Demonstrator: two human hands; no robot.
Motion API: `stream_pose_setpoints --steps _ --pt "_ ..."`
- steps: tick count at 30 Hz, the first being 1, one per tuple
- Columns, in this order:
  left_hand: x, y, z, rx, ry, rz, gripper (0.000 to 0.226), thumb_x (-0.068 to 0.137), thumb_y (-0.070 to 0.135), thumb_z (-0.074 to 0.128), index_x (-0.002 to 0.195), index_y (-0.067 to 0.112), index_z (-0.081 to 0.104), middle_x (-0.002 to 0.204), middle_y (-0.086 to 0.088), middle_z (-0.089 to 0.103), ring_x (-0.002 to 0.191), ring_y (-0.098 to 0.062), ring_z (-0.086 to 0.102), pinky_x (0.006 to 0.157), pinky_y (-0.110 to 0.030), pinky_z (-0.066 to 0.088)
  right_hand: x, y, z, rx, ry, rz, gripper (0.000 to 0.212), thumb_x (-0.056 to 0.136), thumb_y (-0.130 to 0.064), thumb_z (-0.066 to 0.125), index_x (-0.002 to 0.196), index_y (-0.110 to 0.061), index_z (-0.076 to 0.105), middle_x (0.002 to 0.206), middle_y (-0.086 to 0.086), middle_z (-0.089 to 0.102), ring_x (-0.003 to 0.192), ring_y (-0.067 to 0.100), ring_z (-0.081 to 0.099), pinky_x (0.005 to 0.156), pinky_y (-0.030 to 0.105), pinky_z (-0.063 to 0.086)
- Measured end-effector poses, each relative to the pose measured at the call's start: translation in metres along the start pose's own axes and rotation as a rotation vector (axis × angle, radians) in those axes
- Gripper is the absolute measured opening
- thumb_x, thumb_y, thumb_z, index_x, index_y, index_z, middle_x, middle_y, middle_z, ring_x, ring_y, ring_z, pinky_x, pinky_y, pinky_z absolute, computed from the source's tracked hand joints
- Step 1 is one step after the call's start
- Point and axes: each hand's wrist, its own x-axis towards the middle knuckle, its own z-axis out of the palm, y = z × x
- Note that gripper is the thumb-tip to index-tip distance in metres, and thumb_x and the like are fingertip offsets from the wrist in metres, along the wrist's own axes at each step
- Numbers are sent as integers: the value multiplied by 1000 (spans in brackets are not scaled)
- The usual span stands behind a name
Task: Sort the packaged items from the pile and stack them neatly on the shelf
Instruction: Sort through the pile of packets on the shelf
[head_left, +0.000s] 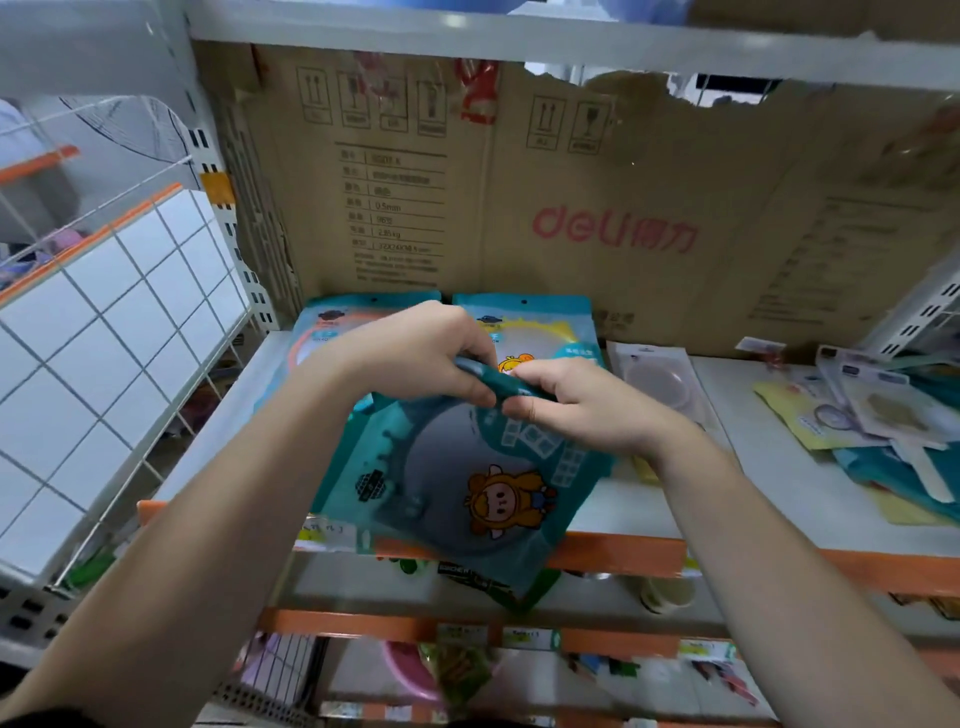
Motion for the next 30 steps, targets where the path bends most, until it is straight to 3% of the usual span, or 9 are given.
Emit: stream_pose_setpoints --steps 3,7,11,14,17,22,27,30 --pt "-2 -7 -1 32 151 -33 17 75 43 79 75 32 66 69 9 63 64 -6 54 59 -26 44 -1 4 6 64 73 9 23 100 -30 50 90 -13 59 76 2 57 66 7 50 62 29 39" --pt "-18 -22 2 2 486 -61 22 82 42 74 99 28 70 89 11 69 81 -14 62 73 -40 53 0 11 16 288 210 35 24 102 -29 46 99 -10 61 83 12 63 75 24 59 70 40 46" --pt "-36 -31 19 -43 841 -147 43 89 35 67 129 27 55 116 5 67 102 -17 64 86 -37 54 10 8 26 573 370 83 19 102 -26 48 98 -15 64 81 2 67 71 18 62 65 33 47" --pt "-50 -56 39 19 977 -258 45 91 25 64 134 16 53 124 -5 62 109 -23 58 90 -36 48 24 4 33 757 484 148 20 103 -21 47 98 -12 65 86 0 72 78 15 67 70 31 53" --pt "-71 -87 64 35 1036 -348 43 92 25 56 131 7 54 117 -15 60 105 -33 57 86 -46 48 42 1 39 919 596 244 22 103 -20 46 94 -12 65 88 2 73 82 18 69 74 37 57" --pt "-100 -126 111 58 922 -491 41 94 31 46 122 4 58 113 -18 64 102 -39 60 84 -47 47 89 -1 42 921 588 369 33 102 -19 49 111 12 55 108 24 67 92 27 64 89 53 54" --pt "-113 -145 142 79 869 -561 43 96 33 41 120 3 60 110 -20 64 98 -40 61 82 -47 48 135 -6 49 930 473 449 18 101 -14 51 105 1 61 100 16 66 91 30 65 89 52 54" --pt "-117 -144 148 5 899 -635 46 93 31 39 125 4 59 114 -19 65 102 -38 59 87 -46 44 153 -3 56 948 433 523 23 99 -15 54 110 4 59 106 18 66 97 32 65 90 53 53"
